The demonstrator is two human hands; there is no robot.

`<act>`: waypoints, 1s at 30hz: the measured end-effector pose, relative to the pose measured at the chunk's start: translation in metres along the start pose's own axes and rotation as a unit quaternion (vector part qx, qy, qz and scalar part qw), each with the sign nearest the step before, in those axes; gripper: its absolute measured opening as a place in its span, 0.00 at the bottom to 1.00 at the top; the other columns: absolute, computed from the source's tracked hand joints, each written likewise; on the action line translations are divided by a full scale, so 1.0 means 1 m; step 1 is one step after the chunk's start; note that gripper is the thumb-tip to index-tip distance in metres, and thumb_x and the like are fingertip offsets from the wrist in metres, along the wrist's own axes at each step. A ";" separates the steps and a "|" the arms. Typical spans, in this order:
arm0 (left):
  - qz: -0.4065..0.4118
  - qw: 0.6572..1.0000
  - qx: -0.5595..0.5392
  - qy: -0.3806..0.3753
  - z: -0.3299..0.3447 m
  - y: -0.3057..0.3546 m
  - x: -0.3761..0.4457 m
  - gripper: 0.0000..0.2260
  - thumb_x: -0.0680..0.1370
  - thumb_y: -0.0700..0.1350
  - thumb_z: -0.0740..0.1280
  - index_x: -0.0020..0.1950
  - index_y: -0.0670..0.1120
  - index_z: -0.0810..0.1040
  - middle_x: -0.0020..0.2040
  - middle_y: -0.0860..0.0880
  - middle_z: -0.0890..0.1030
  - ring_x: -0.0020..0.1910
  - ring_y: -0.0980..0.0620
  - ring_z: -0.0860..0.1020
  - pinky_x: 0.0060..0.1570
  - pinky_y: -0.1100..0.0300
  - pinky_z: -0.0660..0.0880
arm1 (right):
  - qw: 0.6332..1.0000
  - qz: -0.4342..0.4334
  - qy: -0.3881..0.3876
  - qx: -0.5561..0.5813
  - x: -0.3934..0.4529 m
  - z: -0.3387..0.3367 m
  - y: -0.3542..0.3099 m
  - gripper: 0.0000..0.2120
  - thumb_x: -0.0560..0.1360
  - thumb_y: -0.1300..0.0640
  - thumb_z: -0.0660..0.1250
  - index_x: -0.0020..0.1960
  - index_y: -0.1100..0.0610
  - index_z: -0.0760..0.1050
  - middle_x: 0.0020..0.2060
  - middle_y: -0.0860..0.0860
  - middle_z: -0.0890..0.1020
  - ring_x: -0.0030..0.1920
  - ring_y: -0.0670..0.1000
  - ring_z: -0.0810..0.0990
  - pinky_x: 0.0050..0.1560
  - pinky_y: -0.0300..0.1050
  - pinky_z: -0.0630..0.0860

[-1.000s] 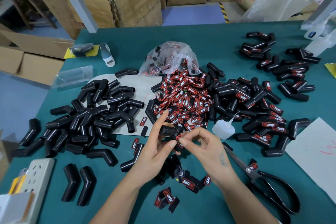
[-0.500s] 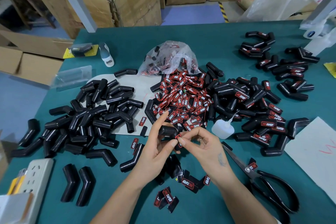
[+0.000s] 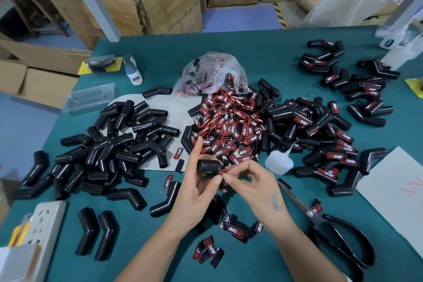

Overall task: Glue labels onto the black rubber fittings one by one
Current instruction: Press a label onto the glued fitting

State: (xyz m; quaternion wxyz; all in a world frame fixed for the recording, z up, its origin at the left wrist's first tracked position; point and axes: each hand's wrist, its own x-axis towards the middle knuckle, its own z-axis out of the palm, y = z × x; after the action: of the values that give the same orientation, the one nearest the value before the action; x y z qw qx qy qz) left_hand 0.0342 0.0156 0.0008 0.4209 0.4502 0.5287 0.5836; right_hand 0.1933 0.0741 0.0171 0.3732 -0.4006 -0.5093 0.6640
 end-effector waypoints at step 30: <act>-0.023 0.985 -0.131 0.107 0.004 -0.001 0.007 0.12 0.76 0.43 0.77 0.57 0.48 0.79 0.58 0.42 0.84 0.58 0.42 0.82 0.61 0.51 0.79 | 0.998 -0.003 0.061 0.033 0.000 0.009 0.011 0.05 0.70 0.55 0.79 0.46 0.50 0.88 0.44 0.47 0.80 0.43 0.45 0.79 0.49 0.40 0.76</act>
State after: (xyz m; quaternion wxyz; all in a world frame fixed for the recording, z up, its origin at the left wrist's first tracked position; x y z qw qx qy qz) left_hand 0.0365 0.0233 0.0000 0.4306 0.3142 0.4995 0.6829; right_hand 0.1839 0.0683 0.0076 0.4189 -0.4264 -0.4642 0.6536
